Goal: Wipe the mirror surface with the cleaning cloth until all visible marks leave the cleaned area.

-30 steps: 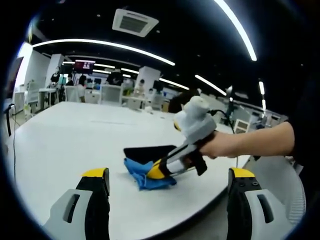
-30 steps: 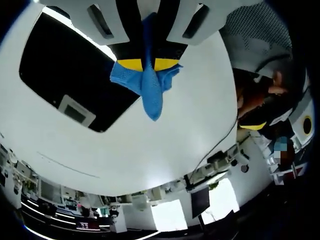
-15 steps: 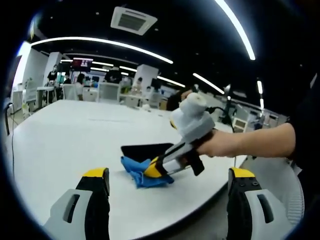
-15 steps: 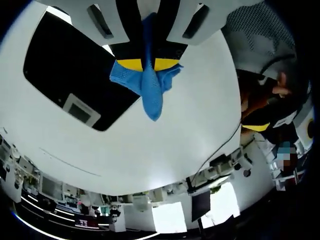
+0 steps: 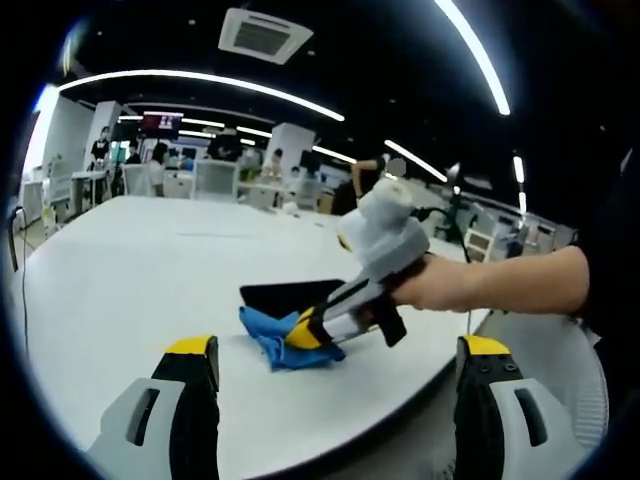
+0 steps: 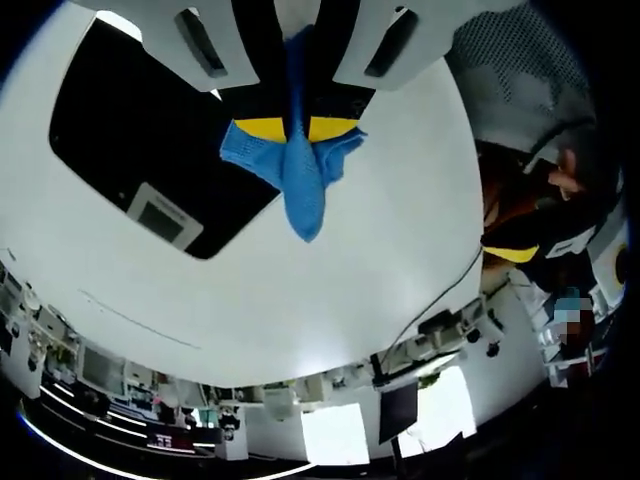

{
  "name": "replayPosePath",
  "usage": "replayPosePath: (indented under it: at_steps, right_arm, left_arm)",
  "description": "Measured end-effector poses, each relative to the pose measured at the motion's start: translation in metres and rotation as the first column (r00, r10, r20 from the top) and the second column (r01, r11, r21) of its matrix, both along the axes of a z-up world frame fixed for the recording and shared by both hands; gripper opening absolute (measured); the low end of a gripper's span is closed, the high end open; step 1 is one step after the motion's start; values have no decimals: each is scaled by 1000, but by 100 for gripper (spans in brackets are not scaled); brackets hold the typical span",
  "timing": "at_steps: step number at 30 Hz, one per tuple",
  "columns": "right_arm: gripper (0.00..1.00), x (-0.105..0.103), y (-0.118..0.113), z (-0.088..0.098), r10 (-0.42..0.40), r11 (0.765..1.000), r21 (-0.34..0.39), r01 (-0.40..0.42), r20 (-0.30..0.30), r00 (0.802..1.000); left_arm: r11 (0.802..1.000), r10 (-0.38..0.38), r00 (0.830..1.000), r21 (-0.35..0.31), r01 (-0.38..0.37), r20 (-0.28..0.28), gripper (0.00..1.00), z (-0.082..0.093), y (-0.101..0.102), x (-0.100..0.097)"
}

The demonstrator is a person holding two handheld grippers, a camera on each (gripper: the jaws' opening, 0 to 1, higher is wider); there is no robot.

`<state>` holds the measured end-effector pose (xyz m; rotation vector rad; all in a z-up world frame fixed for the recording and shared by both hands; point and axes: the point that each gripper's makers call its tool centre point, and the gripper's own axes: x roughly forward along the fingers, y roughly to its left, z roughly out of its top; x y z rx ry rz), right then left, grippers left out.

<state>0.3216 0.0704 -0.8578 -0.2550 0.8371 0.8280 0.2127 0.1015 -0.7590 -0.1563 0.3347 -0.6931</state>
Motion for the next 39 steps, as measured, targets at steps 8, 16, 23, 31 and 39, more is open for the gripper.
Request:
replayPosePath:
  at_steps: [8, 16, 23, 31, 39]
  right_arm:
    - [0, 4, 4, 2, -3, 1000, 16, 3, -8, 1000]
    - [0, 18, 5, 1, 7, 1000, 14, -7, -7, 1000]
    - [0, 21, 7, 4, 10, 1000, 0, -10, 9, 1000]
    - [0, 41, 8, 3, -11, 1000, 0, 11, 17, 1000]
    - [0, 66, 9, 4, -29, 1000, -5, 29, 21, 999]
  left_arm:
    - [1000, 14, 1000, 13, -14, 6, 99, 0, 2, 2]
    - [999, 29, 1000, 28, -29, 9, 99, -1, 4, 3]
    - [999, 32, 999, 27, -33, 14, 99, 0, 4, 3]
    - [999, 26, 1000, 18, -26, 18, 99, 2, 3, 3]
    - [999, 34, 999, 15, -34, 21, 99, 2, 5, 3]
